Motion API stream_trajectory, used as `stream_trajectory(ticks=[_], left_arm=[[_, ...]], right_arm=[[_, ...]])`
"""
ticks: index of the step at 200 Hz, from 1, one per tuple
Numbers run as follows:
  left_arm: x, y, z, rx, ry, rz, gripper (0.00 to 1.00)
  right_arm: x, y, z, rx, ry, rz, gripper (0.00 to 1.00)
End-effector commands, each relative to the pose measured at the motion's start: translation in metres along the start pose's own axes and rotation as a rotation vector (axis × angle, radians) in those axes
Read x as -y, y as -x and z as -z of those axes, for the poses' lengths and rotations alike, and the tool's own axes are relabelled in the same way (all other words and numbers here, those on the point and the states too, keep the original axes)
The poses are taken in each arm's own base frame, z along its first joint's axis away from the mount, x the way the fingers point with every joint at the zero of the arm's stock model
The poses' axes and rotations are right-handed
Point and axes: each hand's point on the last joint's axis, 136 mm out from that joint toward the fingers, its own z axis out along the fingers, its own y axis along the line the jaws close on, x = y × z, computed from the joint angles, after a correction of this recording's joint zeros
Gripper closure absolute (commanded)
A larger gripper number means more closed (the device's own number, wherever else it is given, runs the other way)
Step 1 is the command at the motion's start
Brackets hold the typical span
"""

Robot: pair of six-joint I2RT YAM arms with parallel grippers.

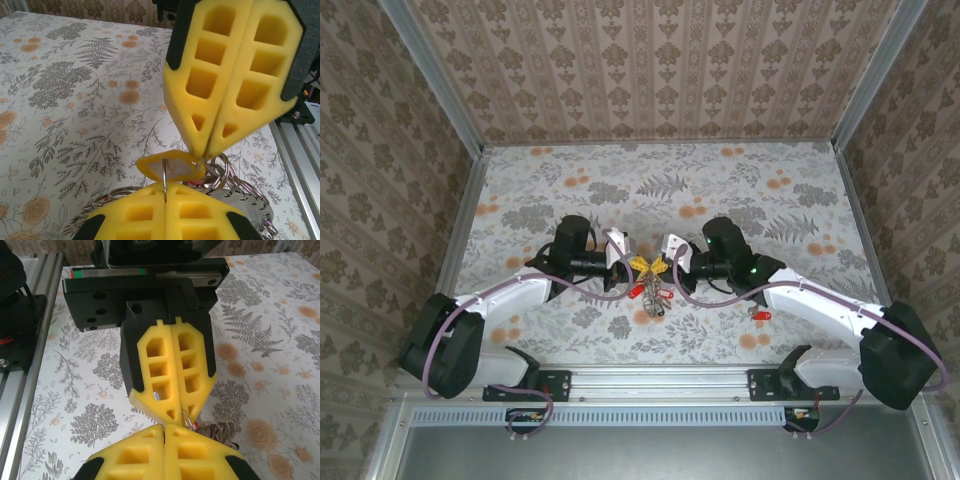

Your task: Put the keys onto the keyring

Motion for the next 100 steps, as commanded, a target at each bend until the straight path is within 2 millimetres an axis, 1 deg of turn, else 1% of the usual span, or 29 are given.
stream_trajectory(ticks=[1,18,36,50,65,84,100], left_arm=[[-0.003,0.019,0.001,0.039,0.002,-0.02,1.0],[0.001,0.02,0.001,0.044,-0.014,-0.02,1.0],[0.004,0.02,0.001,0.048,-0.032,-0.024,1.0],[0.006,0.02,0.001,0.051,-0.038,-0.031,1.0],[0.006,0.023,0.002,0.056,-0.037,-0.038,1.0],[0.006,0.024,0.002,0.058,-0.034,-0.043,1.0],[0.004,0.024,0.002,0.057,-0.024,-0.041,1.0]], right_arm=[[0.001,0.028,0.0,0.087,0.044,0.005,1.0],[0.005,0.031,-0.003,0.096,0.028,0.002,1.0],[0.02,0.032,-0.005,0.103,-0.048,-0.02,1.0],[0.028,0.028,-0.006,0.079,-0.092,-0.027,1.0],[0.034,0.019,-0.009,0.027,-0.12,-0.027,1.0],[0.036,0.011,-0.008,-0.02,-0.139,-0.017,1.0],[0.032,0.009,-0.007,-0.026,-0.125,-0.002,1.0]])
